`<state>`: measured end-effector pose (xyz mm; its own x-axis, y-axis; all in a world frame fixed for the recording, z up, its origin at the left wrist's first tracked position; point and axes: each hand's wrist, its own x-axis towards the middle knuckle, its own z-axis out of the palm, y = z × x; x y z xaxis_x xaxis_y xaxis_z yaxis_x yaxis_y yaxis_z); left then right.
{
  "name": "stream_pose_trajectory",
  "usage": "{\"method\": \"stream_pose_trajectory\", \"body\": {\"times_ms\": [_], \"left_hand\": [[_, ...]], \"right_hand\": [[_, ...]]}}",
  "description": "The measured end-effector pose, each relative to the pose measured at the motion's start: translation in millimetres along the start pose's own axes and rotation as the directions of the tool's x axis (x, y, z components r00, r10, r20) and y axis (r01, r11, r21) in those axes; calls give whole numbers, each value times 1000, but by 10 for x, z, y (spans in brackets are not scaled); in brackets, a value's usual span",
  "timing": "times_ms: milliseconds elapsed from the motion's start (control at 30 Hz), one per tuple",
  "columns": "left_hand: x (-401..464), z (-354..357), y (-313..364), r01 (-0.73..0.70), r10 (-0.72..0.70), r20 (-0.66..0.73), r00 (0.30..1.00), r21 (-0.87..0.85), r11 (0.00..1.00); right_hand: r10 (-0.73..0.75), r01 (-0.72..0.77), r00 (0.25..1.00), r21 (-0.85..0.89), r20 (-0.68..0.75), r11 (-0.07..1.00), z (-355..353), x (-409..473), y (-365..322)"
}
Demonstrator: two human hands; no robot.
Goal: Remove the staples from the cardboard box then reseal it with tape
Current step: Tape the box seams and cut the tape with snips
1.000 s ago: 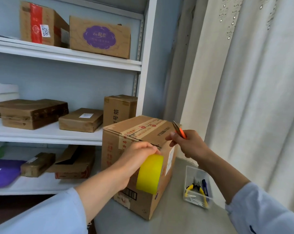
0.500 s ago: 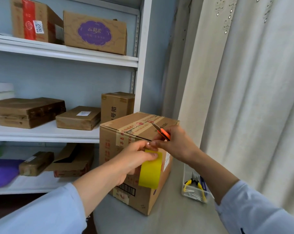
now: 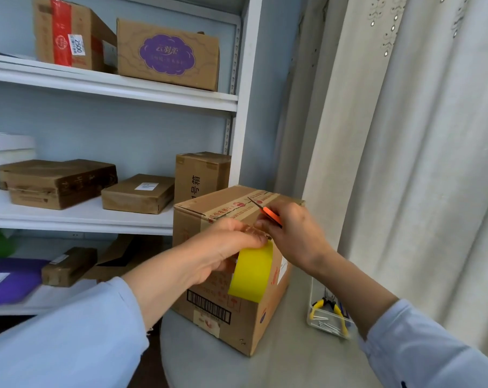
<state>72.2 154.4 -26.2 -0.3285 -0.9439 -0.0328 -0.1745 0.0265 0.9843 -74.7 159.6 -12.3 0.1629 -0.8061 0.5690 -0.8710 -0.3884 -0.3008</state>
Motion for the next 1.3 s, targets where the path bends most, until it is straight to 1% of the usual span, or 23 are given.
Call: {"method": "stream_pose_trajectory", "body": {"times_ms": [100,167,267,333,433,500,567,633,733,833,933,1000,1167,1300], "left_hand": [[6,-64,-12,58,-58,28,998,-4,998],[-16,-85,-74,96,-95,49,994,-20,995],[-15,-46,-138,37,-35,51,998,-49,998],[-26,-25,-145,-9,11,30,999,-63,998],[-14,3,-134,-15,20,39,999,-120,993],[14,8,-161,-6,5,-2,1000,-141,990],[39,12,-198,26,-30,-33,999,-116,993],[49,17,-223,83,-83,-2,997,-71,994],[41,-22,-214,123,-124,59,991,22,992],[69,-85,-174,87,-89,73,993,34,996],[107,-110,-103,36,-35,81,996,-12,999],[141,-129,-52,45,-41,69,997,-50,998],[232,-163,28,111,-110,56,992,-31,993],[284,-150,45,196,-193,80,978,-36,980]], "right_hand": [[-32,34,999,60,-36,998,-66,-11,-82],[-49,49,999,84,-5,995,-83,8,-125],[28,-33,999,150,38,988,-120,51,-90],[72,-77,997,196,30,978,-154,86,-60],[100,-106,994,249,35,963,-198,104,-26],[91,-107,993,238,74,966,-173,100,-24],[62,-78,993,162,101,984,-126,86,-21],[24,-32,995,75,98,997,-68,64,-20],[34,-42,994,72,104,997,-30,47,-10],[97,-115,986,138,133,984,-106,139,26],[176,-231,964,297,202,926,-214,226,76],[219,-298,944,347,247,889,-222,244,103],[292,-397,899,330,325,857,-165,329,154],[309,-433,875,317,373,844,-140,369,191]]}}
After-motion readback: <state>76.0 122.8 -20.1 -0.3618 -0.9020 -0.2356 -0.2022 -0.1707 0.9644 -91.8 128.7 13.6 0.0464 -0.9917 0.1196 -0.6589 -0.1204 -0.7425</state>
